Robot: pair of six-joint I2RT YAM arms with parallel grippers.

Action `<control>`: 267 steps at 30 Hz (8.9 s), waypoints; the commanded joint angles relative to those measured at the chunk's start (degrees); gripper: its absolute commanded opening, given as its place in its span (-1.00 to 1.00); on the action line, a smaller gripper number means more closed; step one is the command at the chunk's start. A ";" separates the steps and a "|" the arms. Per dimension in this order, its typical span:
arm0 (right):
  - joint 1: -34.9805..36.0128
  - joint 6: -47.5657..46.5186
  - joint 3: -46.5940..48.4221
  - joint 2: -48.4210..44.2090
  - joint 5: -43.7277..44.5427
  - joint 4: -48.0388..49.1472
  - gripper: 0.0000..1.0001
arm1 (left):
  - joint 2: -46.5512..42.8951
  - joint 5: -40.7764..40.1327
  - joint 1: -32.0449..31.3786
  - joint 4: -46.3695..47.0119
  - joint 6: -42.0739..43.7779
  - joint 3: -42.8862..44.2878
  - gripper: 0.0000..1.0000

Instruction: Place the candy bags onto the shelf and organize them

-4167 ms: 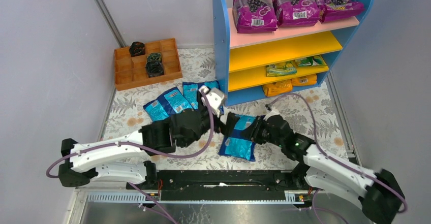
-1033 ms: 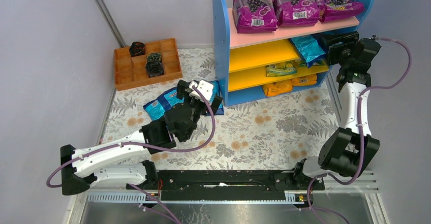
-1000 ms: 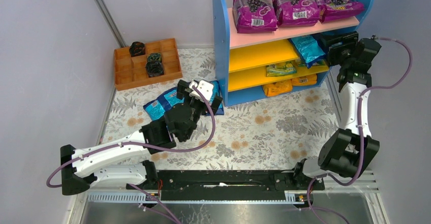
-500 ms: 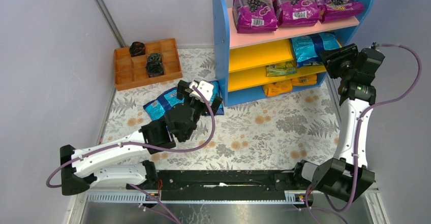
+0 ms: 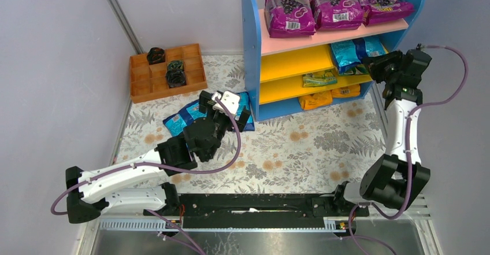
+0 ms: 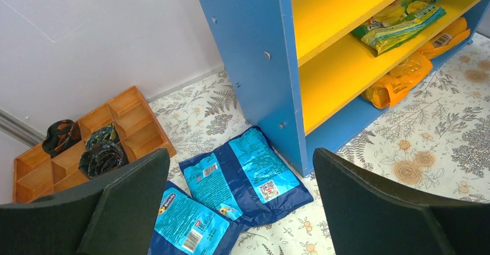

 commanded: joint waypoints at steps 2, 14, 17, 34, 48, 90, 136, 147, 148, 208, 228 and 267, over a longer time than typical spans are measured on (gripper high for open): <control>0.04 -0.41 6.85 2.50 -1.52 5.93 -0.69 | -1.36 0.66 0.06 1.99 -0.59 2.36 0.97; 0.03 0.91 13.67 10.02 -2.03 8.22 -0.68 | -1.08 0.64 0.07 1.99 -0.48 2.43 0.98; 0.11 1.44 13.29 10.96 -2.19 8.92 -0.69 | -0.87 0.39 0.07 1.99 -0.25 2.43 0.97; 1.17 -1.24 5.90 6.45 -0.77 9.86 -0.27 | -0.16 0.21 0.07 2.03 -0.25 2.27 0.97; 1.32 -15.55 -12.06 -16.94 -1.03 -1.63 0.96 | 1.46 0.15 0.05 3.73 0.20 1.02 0.97; 48.14 -10.23 -54.33 -4.38 1.81 47.66 1.00 | -6.21 45.38 64.46 -30.20 -61.83 -24.46 0.95; 56.97 17.88 -52.55 13.36 -3.91 72.00 1.00 | -14.45 62.78 40.19 -3.10 -82.22 -38.00 -1.00; 67.54 25.97 -46.90 24.92 2.47 74.39 1.00 | -6.90 60.33 26.09 7.47 -83.31 -37.25 -1.00; 68.80 26.74 -46.62 25.88 3.67 74.38 1.00 | -6.46 60.40 25.36 8.25 -83.30 -37.14 -1.00; 70.29 -14.90 -10.06 -38.39 51.80 -26.06 -1.00 | -1.46 14.11 14.01 -2.39 -10.47 9.76 0.83; 70.27 1.55 0.09 -29.37 65.50 3.71 -1.00 | -7.27 10.98 13.97 1.55 -8.35 2.87 0.83; 48.24 22.25 -12.95 -13.58 50.91 31.80 -1.00 | -5.77 14.05 14.02 0.40 -9.91 3.37 0.83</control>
